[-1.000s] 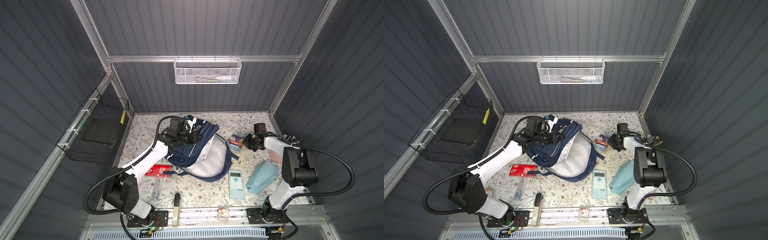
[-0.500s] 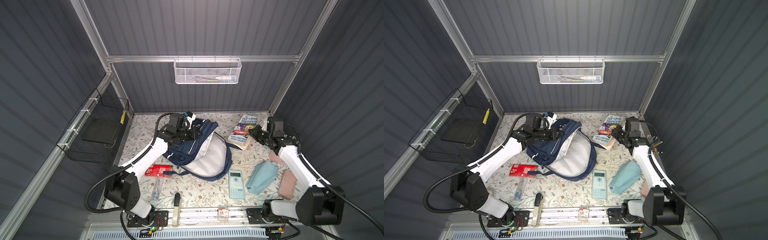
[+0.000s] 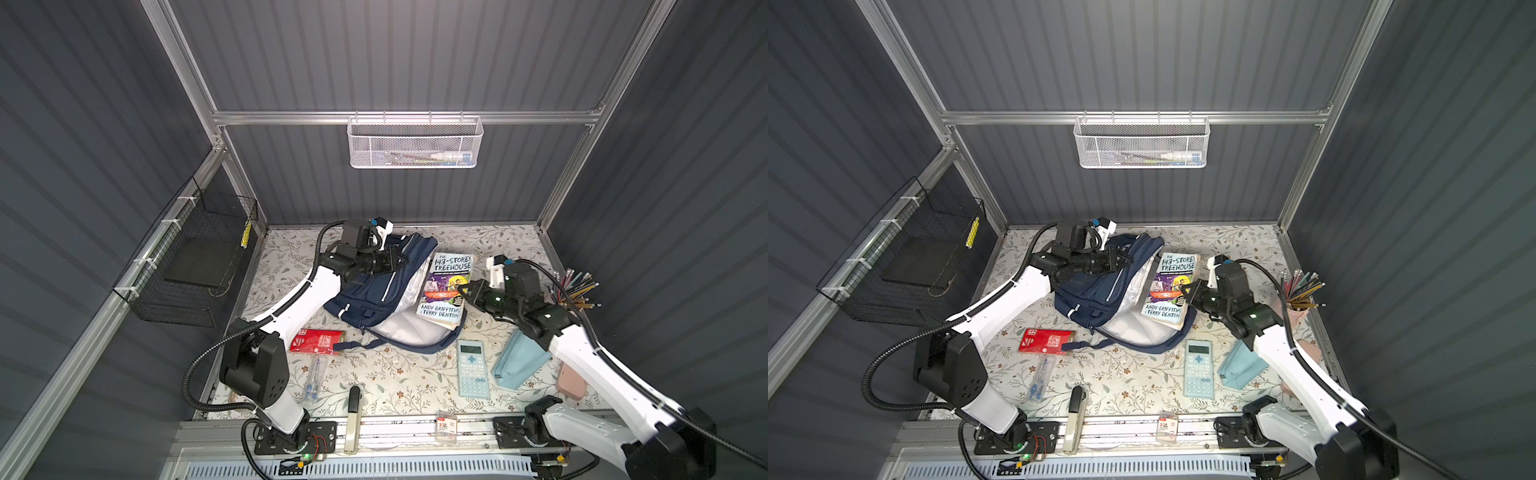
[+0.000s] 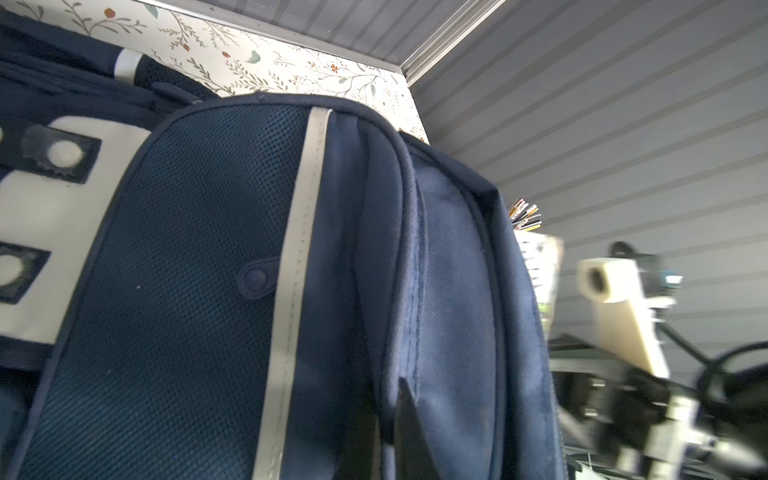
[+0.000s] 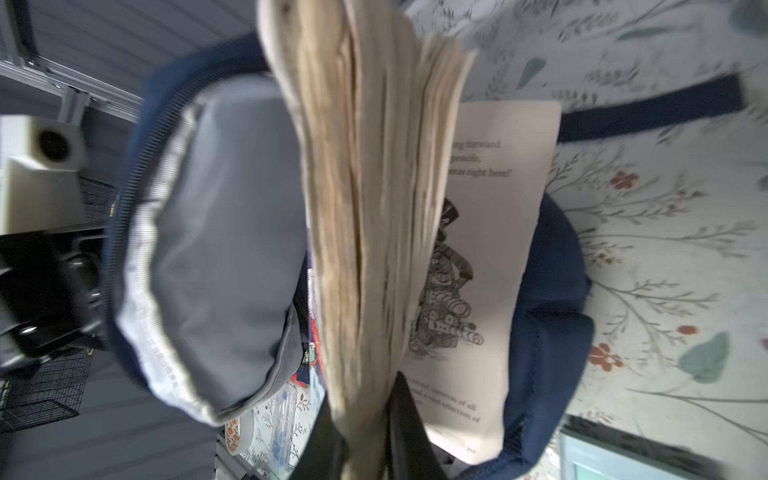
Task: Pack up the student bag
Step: 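Lower the book into the open backpack with the right gripper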
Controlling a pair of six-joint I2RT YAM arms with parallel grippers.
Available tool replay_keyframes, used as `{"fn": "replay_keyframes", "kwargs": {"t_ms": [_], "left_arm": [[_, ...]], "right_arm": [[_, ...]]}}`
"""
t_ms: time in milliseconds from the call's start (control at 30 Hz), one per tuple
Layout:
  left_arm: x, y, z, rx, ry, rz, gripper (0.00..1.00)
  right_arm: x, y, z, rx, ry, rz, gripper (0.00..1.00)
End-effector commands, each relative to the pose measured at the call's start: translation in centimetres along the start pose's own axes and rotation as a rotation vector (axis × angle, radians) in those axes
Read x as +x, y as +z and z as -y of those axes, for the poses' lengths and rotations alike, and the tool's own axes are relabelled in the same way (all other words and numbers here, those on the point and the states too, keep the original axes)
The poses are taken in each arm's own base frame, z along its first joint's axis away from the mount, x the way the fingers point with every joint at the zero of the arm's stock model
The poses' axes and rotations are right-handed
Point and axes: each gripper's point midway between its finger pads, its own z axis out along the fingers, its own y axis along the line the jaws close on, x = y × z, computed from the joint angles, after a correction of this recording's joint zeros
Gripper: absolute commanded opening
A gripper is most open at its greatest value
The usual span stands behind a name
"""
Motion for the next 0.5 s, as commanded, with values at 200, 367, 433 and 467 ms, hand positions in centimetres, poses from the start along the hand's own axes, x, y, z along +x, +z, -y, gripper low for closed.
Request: {"fn": "replay_keyframes", "kwargs": {"t_ms": [200, 367, 433, 467], "left_arm": [[-4.0, -2.4, 5.6, 0.150, 0.080, 0.081, 0.00], [-4.5, -3.0, 6.1, 0.130, 0.097, 0.083, 0.00], [-4.7, -3.5, 6.3, 0.109, 0.115, 0.085, 0.00], [-4.7, -3.7, 6.5, 0.113, 0.118, 0.085, 0.00]], "right_arm": [[-1.6, 6.4, -7.1, -0.254, 0.023, 0.093, 0.00], [-2.1, 10.9, -6.3, -0.247, 0.160, 0.132, 0.00], [-1.9, 13.2, -6.1, -0.212, 0.185, 0.108, 0.00], [-2.1, 13.9, -6.4, -0.213, 0.186, 0.105, 0.00]]}}
